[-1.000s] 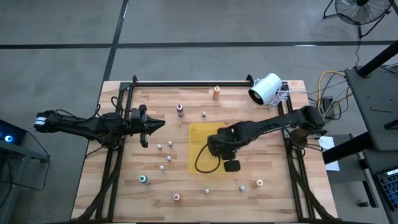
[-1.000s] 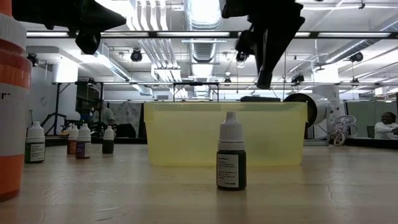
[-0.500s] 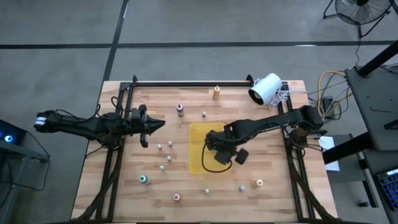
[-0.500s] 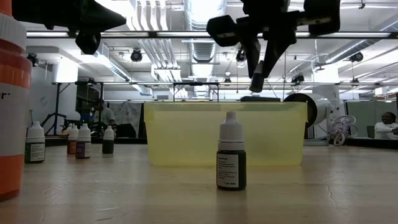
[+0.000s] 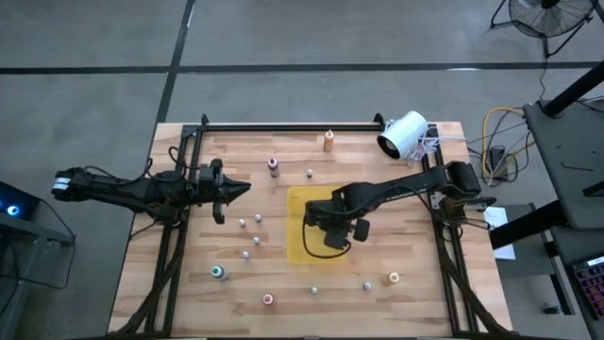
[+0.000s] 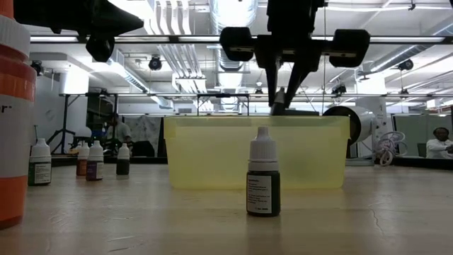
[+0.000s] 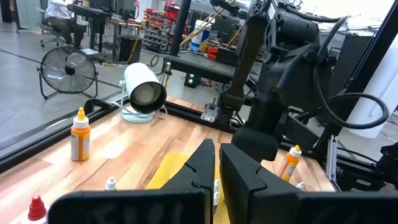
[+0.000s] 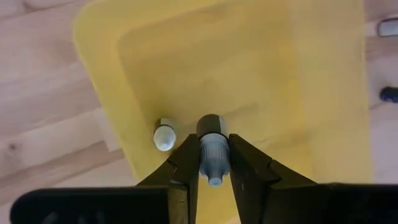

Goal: Pick & Place food coloring
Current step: Put the small black food coloring bottle into the yellow bin

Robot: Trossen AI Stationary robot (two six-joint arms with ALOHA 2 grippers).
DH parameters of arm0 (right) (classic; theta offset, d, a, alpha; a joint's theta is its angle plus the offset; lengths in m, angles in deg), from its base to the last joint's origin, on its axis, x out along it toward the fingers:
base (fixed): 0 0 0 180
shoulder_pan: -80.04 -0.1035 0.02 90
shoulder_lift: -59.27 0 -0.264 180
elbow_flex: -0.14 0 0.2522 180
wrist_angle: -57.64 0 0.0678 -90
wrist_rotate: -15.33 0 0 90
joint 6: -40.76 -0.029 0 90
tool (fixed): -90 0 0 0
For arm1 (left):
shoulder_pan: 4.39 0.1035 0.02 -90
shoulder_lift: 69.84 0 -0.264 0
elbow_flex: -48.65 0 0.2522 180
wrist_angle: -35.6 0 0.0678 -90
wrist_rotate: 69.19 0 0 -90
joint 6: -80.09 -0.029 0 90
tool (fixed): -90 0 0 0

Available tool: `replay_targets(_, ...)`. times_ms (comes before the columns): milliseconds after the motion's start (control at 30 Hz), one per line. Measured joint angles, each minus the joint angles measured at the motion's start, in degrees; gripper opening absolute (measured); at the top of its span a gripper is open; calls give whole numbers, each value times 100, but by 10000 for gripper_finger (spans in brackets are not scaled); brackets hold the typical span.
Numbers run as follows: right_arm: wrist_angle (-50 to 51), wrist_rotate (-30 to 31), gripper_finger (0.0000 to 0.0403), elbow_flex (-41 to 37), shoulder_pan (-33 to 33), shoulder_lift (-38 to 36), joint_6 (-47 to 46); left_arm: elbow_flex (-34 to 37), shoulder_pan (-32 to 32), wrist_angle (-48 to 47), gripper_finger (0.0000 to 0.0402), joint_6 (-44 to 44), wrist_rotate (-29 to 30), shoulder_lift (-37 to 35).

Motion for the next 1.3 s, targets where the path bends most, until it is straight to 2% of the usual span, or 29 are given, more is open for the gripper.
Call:
replay_targets(567, -12, 22, 59, 153, -4, 571, 814, -1, 1, -4, 0, 0, -1, 0)
replay_targets(1300, -230, -39, 59, -79, 31, 738, 909, -1, 2, 2, 0, 0, -1, 0)
